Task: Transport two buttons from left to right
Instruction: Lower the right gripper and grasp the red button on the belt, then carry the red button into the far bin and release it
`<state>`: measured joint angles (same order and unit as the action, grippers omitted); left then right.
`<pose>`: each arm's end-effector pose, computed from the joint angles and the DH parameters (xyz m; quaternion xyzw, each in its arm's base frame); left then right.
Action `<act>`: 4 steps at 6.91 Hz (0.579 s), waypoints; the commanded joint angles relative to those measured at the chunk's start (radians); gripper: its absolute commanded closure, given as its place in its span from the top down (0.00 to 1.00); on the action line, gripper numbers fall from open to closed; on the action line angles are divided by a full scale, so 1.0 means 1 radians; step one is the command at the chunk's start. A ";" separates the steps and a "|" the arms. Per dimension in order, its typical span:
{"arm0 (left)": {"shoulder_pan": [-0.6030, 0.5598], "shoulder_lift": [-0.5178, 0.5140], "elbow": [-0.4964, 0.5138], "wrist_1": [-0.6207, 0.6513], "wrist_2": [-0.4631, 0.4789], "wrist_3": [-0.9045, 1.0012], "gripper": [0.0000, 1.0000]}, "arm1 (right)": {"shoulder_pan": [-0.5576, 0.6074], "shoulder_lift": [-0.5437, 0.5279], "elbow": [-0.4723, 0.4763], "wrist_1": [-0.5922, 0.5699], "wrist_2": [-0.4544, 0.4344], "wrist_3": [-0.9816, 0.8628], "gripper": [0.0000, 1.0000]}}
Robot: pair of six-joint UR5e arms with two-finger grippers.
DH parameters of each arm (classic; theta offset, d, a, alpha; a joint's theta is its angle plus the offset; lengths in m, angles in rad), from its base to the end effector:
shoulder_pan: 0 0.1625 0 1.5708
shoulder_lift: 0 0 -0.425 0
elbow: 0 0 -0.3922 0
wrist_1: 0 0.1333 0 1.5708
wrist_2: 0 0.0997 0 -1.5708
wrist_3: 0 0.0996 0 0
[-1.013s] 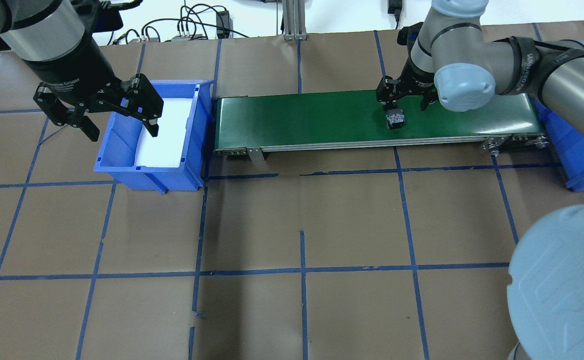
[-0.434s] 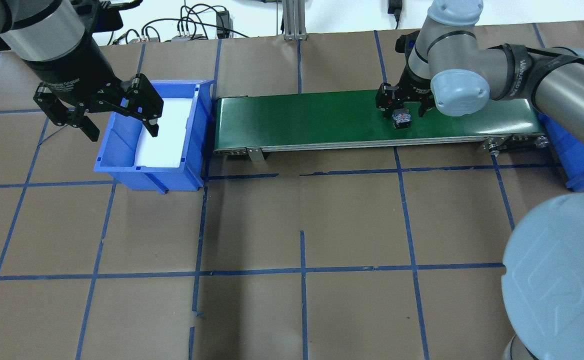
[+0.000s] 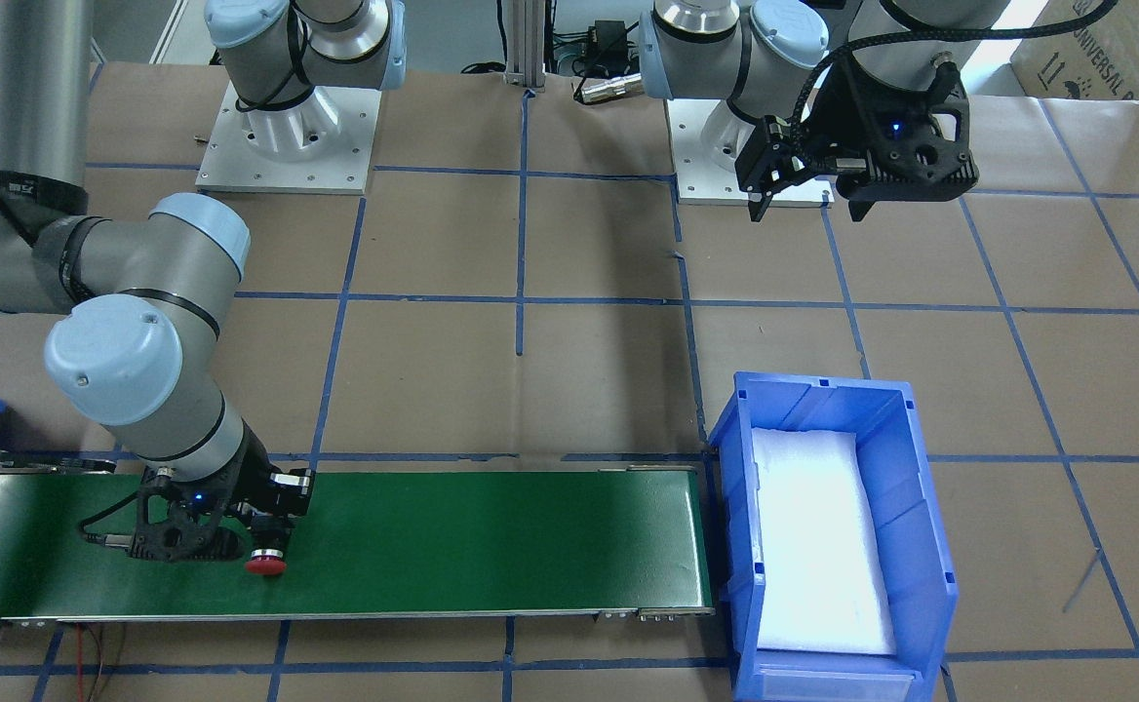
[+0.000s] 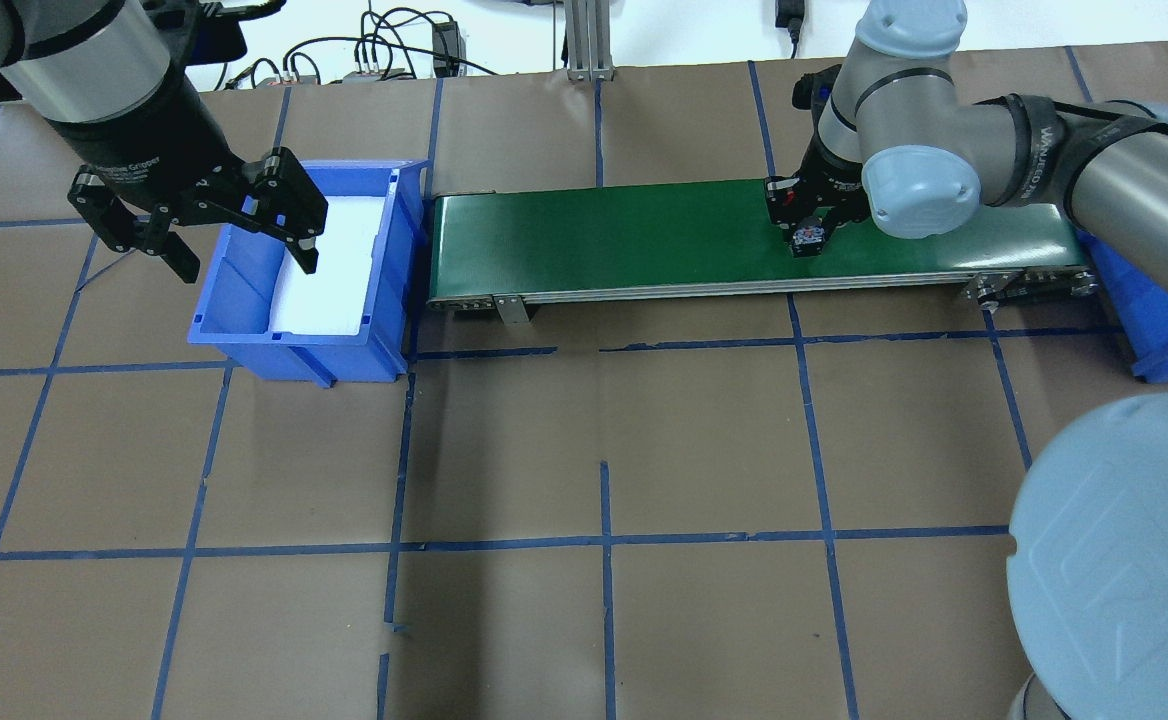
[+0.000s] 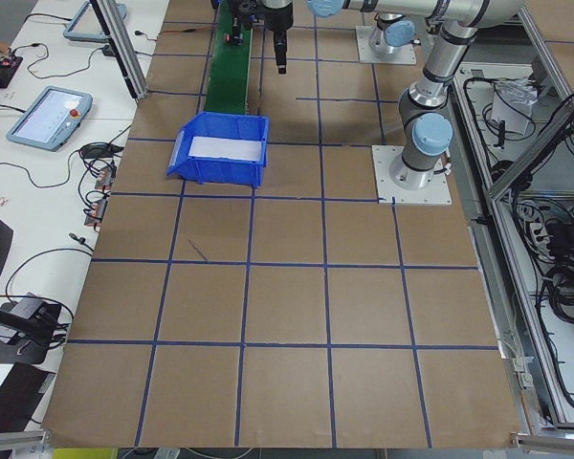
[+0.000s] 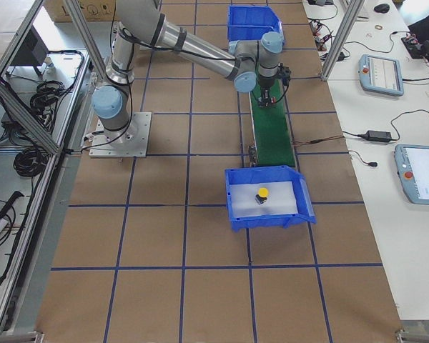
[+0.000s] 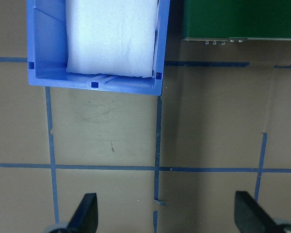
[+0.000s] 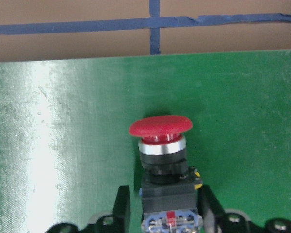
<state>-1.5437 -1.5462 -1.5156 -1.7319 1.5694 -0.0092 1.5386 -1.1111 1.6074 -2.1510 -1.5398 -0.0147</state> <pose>-0.1206 -0.4752 0.5113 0.0182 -0.9990 -0.0406 0.0011 0.1157 -0.6452 0.2658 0.0081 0.9990 -0.0423 0.0145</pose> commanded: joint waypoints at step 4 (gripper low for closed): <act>0.000 0.000 0.000 0.000 0.000 0.000 1.00 | -0.212 -0.223 -0.158 0.362 -0.007 -0.293 0.03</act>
<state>-1.5437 -1.5460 -1.5155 -1.7319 1.5693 -0.0092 1.4432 -1.2738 1.4874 -1.8870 -1.5590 -0.1486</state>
